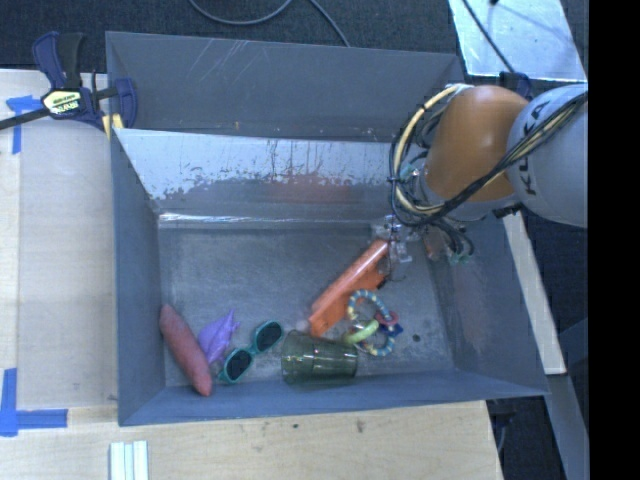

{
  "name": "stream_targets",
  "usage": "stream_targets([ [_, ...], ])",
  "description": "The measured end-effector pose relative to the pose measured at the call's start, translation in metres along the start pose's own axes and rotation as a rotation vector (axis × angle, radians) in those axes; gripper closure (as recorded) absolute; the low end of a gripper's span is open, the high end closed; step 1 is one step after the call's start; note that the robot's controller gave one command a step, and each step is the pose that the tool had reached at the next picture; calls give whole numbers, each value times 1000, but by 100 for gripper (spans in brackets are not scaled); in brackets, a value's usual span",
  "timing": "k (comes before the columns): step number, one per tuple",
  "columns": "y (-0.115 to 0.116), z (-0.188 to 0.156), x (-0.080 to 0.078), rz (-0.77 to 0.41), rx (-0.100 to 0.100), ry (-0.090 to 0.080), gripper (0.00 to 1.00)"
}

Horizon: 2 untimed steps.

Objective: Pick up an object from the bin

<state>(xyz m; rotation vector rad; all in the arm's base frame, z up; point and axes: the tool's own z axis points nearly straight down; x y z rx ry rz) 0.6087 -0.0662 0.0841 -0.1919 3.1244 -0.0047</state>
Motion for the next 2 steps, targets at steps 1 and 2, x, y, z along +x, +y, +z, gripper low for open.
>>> stream_targets([
  [1, -4, -13, -10, -50, 1, -3, 100],
  [2, -9, -1, -5, -46, 1, -6, 100],
])
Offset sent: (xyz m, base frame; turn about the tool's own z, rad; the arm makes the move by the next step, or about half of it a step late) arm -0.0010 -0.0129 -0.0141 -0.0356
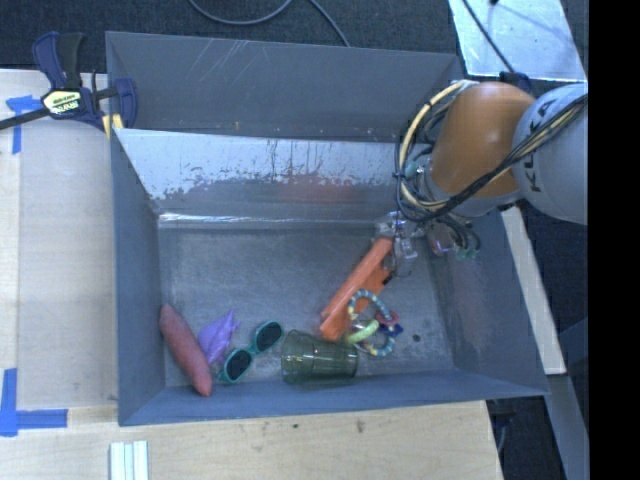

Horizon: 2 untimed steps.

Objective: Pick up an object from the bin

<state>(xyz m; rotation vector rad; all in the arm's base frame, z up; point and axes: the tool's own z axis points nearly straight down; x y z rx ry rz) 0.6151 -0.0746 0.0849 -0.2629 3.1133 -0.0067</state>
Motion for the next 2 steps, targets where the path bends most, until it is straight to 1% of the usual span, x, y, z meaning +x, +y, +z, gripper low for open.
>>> stream_targets([
  [1, 0, -30, 3, -117, -4, 11, 100],
  [2, 3, -94, -7, -325, -1, 0, 100],
])
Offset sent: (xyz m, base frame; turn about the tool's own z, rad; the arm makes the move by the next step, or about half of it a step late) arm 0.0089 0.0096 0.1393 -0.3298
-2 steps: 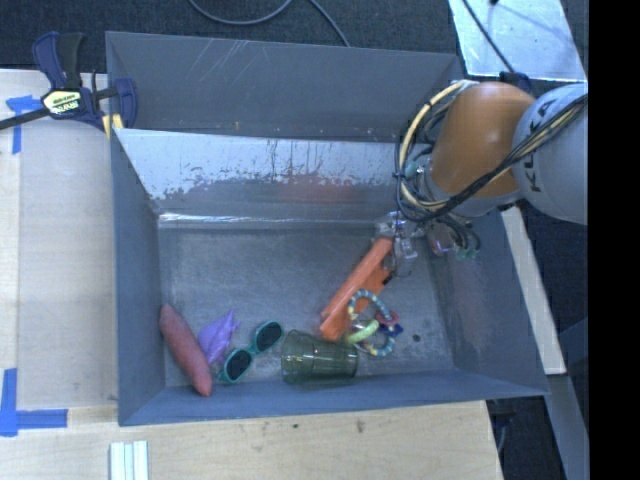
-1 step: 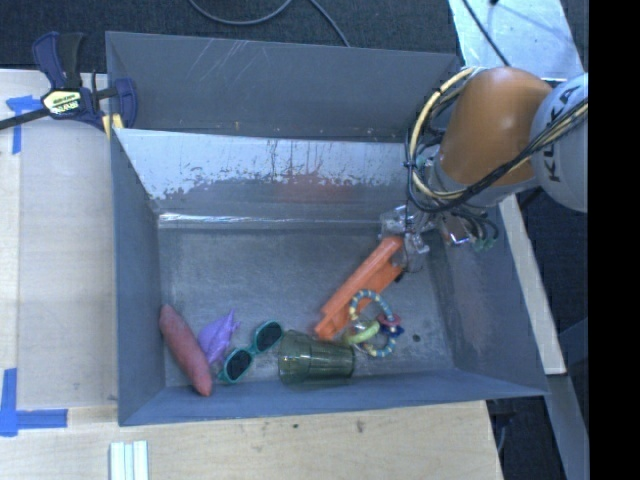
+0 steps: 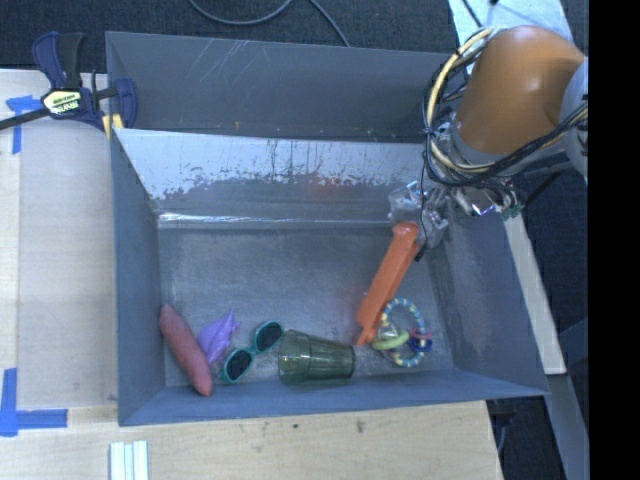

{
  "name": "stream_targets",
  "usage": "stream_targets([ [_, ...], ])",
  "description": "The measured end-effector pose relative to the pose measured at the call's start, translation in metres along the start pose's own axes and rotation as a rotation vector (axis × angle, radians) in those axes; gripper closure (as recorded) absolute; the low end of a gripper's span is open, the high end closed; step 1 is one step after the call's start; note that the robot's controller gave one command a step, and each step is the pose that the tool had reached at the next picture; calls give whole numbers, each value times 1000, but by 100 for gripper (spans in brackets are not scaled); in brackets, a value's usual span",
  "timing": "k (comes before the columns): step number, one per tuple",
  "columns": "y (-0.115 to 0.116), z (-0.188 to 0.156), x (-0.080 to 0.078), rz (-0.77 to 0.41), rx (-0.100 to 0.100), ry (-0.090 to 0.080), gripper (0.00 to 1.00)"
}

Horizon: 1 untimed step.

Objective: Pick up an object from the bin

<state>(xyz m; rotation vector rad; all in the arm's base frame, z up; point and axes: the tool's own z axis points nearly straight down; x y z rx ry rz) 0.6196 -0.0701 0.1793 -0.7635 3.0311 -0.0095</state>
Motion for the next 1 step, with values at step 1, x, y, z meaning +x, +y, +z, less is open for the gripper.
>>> stream_targets([
  [1, -1, -26, 4, -41, 3, -5, 100],
])
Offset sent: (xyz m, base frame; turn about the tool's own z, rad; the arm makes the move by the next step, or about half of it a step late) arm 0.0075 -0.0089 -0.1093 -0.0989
